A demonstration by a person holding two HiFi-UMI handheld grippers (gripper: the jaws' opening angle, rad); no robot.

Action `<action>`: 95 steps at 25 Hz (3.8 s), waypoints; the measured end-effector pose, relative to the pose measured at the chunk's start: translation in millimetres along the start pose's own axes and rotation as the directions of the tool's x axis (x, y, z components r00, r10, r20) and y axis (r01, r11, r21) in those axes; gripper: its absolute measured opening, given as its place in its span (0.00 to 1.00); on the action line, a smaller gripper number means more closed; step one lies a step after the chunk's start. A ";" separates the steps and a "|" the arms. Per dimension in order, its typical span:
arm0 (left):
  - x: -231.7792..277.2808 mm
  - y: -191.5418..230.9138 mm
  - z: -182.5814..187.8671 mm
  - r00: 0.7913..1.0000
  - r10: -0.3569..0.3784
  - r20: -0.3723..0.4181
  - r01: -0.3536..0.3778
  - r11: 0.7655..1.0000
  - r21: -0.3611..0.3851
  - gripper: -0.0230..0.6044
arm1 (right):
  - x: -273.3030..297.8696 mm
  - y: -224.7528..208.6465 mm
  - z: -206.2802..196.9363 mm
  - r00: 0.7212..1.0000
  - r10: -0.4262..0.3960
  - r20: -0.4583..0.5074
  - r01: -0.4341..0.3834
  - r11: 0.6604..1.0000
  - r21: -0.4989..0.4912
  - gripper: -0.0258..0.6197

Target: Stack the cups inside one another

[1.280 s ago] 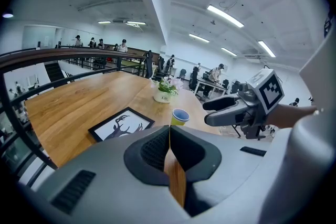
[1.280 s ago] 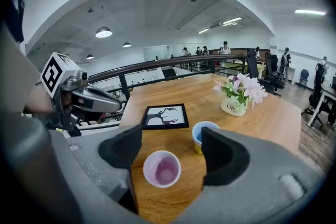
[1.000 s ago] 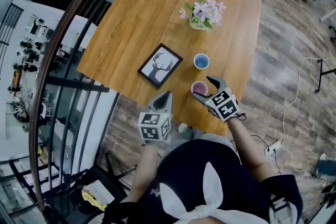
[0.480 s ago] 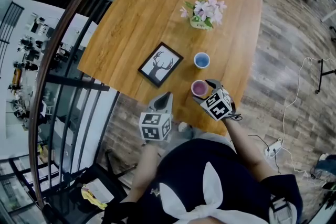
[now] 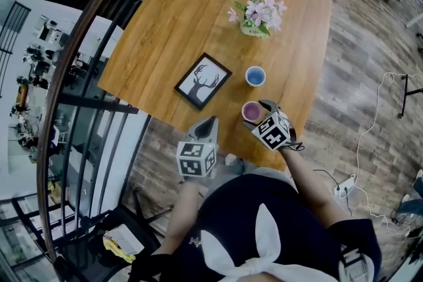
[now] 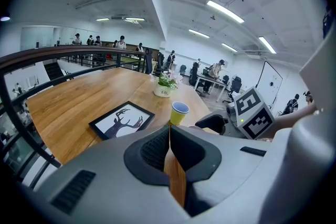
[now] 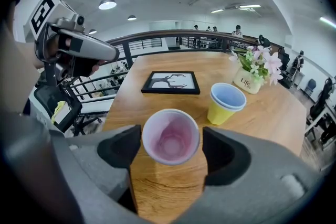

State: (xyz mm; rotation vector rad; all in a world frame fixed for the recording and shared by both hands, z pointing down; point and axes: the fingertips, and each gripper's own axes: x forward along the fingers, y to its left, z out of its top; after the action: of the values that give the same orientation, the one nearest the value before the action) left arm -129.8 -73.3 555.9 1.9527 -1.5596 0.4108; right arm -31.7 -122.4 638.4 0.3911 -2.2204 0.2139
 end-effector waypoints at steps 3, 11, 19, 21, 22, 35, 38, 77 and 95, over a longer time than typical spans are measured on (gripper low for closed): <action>1.0 1.7 -1.0 1.000 0.000 -0.002 0.000 1.000 0.001 0.07 | 1.9 0.6 -1.7 1.000 0.001 -0.013 -0.001 1.000 -0.010 0.61; 2.4 3.9 -0.4 1.000 -0.002 -0.003 0.002 1.000 0.004 0.07 | -0.6 -1.7 -1.8 1.000 -0.004 -0.009 0.004 1.000 -0.011 0.55; 3.0 3.6 0.1 1.000 -0.009 -0.002 0.009 1.000 0.010 0.07 | -18.8 -10.9 17.4 0.999 -0.039 0.034 0.039 0.999 -0.009 0.55; 3.0 3.9 0.9 1.000 -0.009 0.001 0.009 1.000 0.011 0.07 | -27.4 -15.5 27.4 0.997 -0.051 0.055 0.051 0.999 -0.010 0.55; 3.1 4.1 1.3 1.000 -0.010 0.002 0.010 1.000 0.012 0.07 | -31.6 -17.7 32.4 0.996 -0.055 0.065 0.056 0.998 -0.010 0.55; 0.9 5.5 14.9 0.999 -0.016 0.031 0.015 1.000 0.024 0.07 | -89.1 -8.2 76.8 0.980 -0.029 0.197 0.019 0.998 0.054 0.55; -0.6 4.5 16.7 0.999 -0.018 0.033 0.017 1.000 0.023 0.07 | -97.2 -4.0 77.4 0.977 -0.036 0.209 0.028 0.999 0.043 0.55; 1.7 7.3 13.4 1.000 0.002 0.030 -0.002 1.000 -0.007 0.07 | -100.6 -84.5 142.4 0.956 -0.121 0.266 0.139 0.989 -0.049 0.55; 6.7 14.6 7.4 1.000 0.015 0.000 -0.015 0.999 -0.028 0.07 | -36.1 -109.1 104.5 0.978 -0.086 0.188 0.081 0.996 0.033 0.55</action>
State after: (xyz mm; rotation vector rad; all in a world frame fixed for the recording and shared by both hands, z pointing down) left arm -143.0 -85.0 557.9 1.9205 -1.5725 0.3930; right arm -48.1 -246.9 547.0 0.5371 -2.3831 0.1650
